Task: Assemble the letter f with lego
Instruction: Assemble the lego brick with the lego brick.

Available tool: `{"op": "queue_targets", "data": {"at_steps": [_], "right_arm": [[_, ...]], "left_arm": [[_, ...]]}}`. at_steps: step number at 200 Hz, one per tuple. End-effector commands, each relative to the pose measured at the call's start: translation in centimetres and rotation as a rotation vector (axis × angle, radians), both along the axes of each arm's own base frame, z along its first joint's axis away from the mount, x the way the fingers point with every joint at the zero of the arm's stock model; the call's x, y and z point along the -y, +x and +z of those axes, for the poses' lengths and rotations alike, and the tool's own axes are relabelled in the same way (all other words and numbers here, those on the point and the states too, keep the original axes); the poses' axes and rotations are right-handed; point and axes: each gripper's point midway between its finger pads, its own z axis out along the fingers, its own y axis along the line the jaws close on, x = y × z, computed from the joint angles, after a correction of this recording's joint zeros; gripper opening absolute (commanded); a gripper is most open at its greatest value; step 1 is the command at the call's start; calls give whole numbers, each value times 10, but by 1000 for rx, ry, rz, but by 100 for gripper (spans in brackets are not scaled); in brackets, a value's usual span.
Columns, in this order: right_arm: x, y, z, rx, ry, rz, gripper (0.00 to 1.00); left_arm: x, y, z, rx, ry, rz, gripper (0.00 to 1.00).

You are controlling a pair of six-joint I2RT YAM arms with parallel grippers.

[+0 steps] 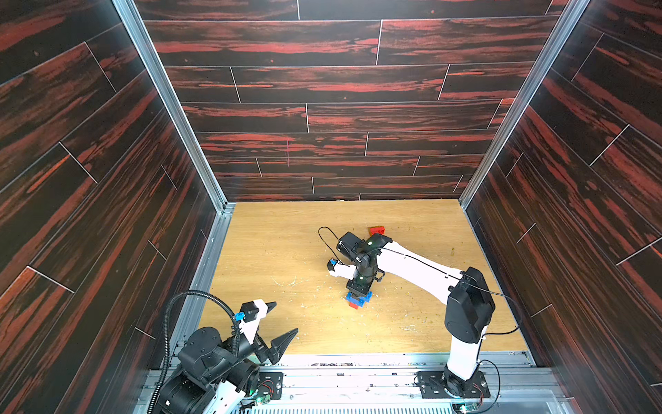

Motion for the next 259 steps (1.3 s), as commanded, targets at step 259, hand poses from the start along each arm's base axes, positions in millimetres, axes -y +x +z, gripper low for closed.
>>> {"op": "queue_targets", "data": {"at_steps": [259], "right_arm": [[-9, -1, -10, -77, -26, -30, 39]], "left_arm": [[2, 0, -4, -10, 13, -13, 100]]}}
